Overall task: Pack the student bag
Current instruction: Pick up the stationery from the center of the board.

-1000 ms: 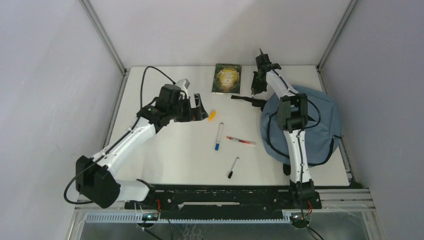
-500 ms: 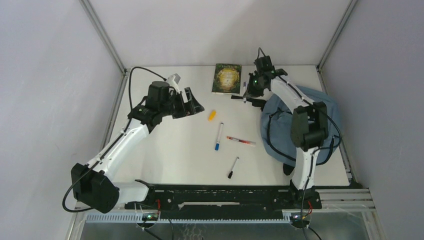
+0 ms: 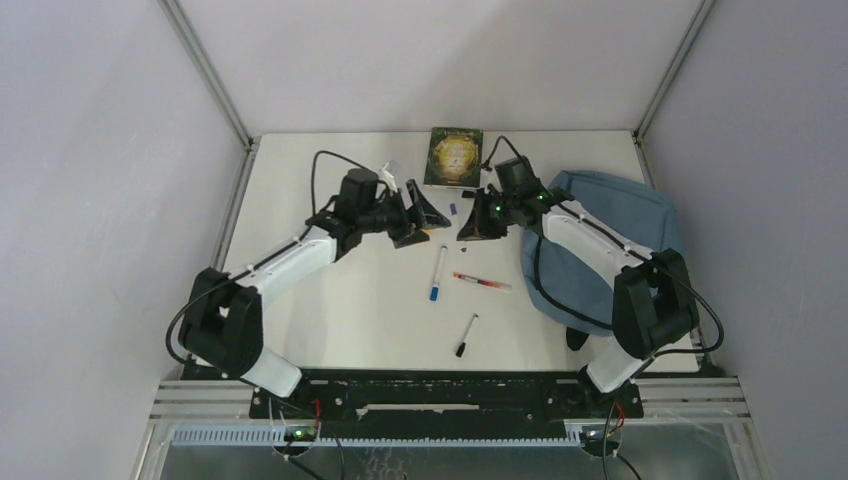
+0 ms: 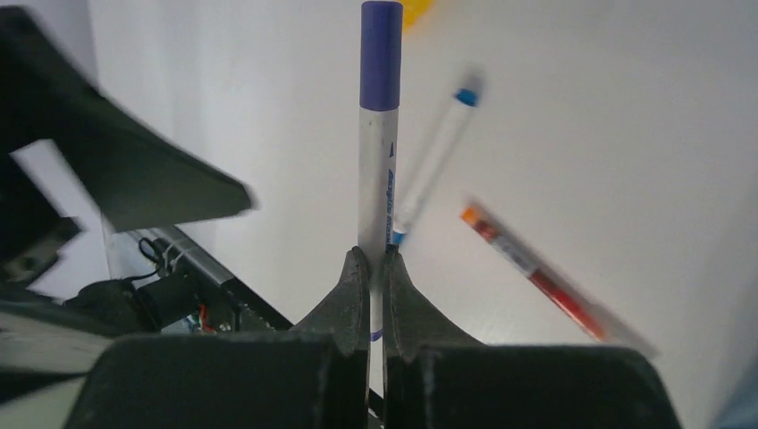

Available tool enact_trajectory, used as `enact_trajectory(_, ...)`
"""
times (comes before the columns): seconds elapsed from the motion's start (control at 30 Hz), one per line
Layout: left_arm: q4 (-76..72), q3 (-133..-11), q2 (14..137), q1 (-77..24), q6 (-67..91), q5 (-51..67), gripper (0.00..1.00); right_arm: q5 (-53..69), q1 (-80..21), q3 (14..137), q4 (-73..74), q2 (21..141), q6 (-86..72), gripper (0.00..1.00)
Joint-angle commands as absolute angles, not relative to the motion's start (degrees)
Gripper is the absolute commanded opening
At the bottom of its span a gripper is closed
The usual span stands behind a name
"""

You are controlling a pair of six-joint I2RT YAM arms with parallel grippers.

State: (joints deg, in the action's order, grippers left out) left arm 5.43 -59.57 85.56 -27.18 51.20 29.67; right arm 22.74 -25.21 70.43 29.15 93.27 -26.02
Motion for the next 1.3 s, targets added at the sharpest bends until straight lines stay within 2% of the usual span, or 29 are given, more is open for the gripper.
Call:
enact_trajectory(0.0, -2.3, -59.8, 88.7, -28.9, 57.4, 31.0, 0.81, 26.0, -27.4, 70.6, 23.4, 91.0, -28.3, 0.0)
enact_trajectory(0.2, -5.1, -59.7, 91.1, -29.0, 59.7, 29.5, 0.72, 26.3, -29.2, 70.6, 24.3, 90.5, -28.3, 0.0)
enact_trajectory(0.37, -5.1, -59.4, 92.6, -29.5, 61.0, 28.1, 0.58, 26.3, -31.0, 70.6, 24.3, 89.6, -28.5, 0.0)
enact_trajectory(0.6, -6.9, -58.0, 93.5, -29.8, 63.2, 27.6, 0.48, 26.5, -32.5, 70.5, 24.3, 89.4, -29.4, 0.0)
enact_trajectory(0.67, -6.8, -58.4, 94.1, -30.1, 63.4, 27.9, 0.38, 26.3, -33.0, 70.5, 24.2, 89.0, -29.5, 0.0)
enact_trajectory(0.77, -6.8, -58.0, 93.8, -30.5, 63.6, 27.0, 0.13, 25.2, -33.3, 70.5, 24.6, 88.7, -29.6, 0.0)
enact_trajectory(0.83, -6.3, -57.9, 93.2, -30.5, 63.3, 26.1, 0.02, 23.4, -33.3, 70.5, 25.5, 88.3, -29.5, 0.0)
enact_trajectory(0.87, -5.9, -58.0, 93.1, -30.5, 63.0, 25.9, 0.0, 22.3, -33.3, 70.5, 26.0, 88.0, -29.5, 0.05)
enact_trajectory(1.0, -5.0, -59.0, 92.9, -30.6, 61.7, 25.9, 0.0, 18.0, -32.8, 70.6, 28.5, 84.7, -27.6, 0.59)
enact_trajectory(1.03, -4.4, -59.5, 93.0, -30.6, 61.1, 25.9, 0.0, 16.2, -32.3, 70.5, 29.3, 83.1, -27.1, 0.67)
enact_trajectory(1.13, -2.3, -61.8, 93.5, -31.0, 59.5, 25.1, 0.0, 12.1, -27.2, 70.6, 34.0, 78.0, -24.9, 0.73)
enact_trajectory(1.27, 2.9, -72.4, 98.5, -35.2, 55.4, 26.2, 0.0, 7.5, -12.7, 66.0, 38.1, 70.0, -25.4, 0.73)
